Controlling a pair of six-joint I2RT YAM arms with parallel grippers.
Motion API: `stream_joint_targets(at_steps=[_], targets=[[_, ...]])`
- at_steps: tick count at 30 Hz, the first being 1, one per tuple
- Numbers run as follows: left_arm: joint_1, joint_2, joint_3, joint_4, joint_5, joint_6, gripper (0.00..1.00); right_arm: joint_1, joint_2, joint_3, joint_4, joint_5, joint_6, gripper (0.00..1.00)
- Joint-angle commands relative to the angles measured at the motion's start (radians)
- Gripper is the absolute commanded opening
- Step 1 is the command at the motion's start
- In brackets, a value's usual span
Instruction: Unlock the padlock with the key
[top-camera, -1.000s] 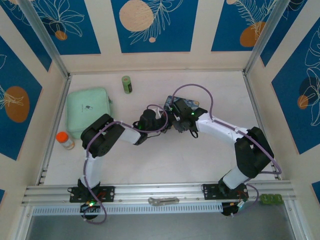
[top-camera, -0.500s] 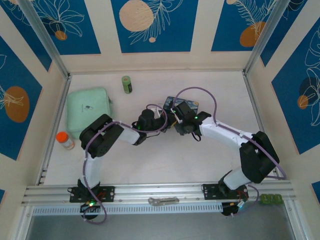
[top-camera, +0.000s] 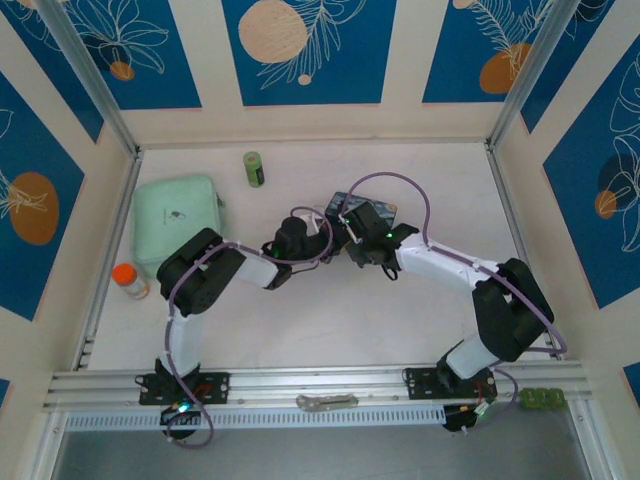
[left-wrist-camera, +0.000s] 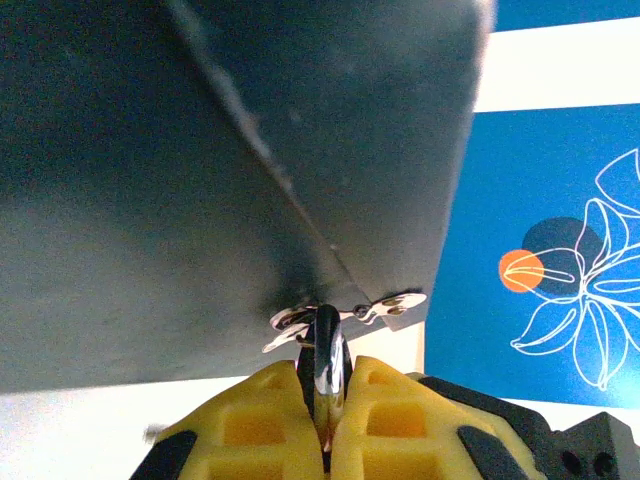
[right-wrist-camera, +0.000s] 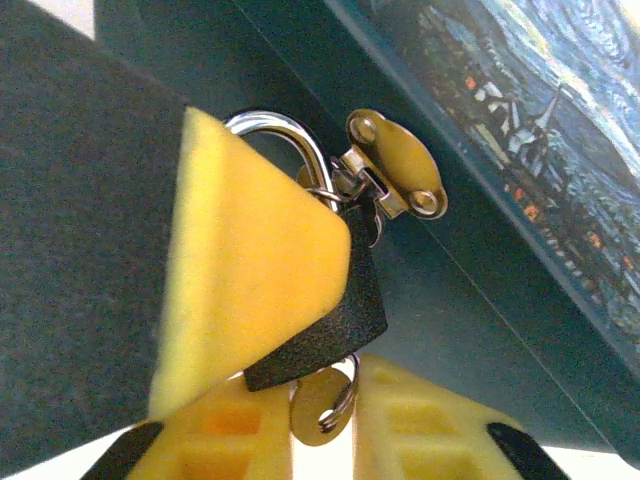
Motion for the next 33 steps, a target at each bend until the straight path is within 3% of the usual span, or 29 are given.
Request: stream_joint_targets(at_steps=[1,5,8,10,18,22,28,33], targets=[[-0.005,-0.06,0.012,0.131,0.057,-0.023,0.0,0.004,0.022,-0.005,0.04,0.021,0.0,0.12],[-0.007,-0.053,0.018,0.137,0.062,-0.03,0.0,0.004,0.003,-0.012,0.048,-0.013,0.02,0.02],[-0.006,-0.048,0.019,0.144,0.065,-0.03,0.0,-0.021,-0.017,-0.006,0.039,-0.137,0.054,0.0],[-0.007,-0.045,0.018,0.152,0.067,-0.027,0.0,-0.052,-0.024,-0.003,0.034,-0.248,0.077,0.0],[-0.006,-0.054,0.015,0.16,0.097,0.018,0.0,-0.28,0.023,0.02,0.014,-0.898,0.161,0.0],[-0.006,-0.027,0.025,0.246,0.125,0.004,0.0,-0.35,0.061,0.029,0.015,-1.13,0.167,0.0],[-0.006,-0.03,0.043,0.246,0.176,0.031,0.0,-0.43,0.121,0.035,0.023,-1.314,0.171,0.0],[-0.005,-0.054,0.029,0.2,0.177,0.066,0.0,-0.457,0.141,0.039,0.031,-1.34,0.175,0.0]])
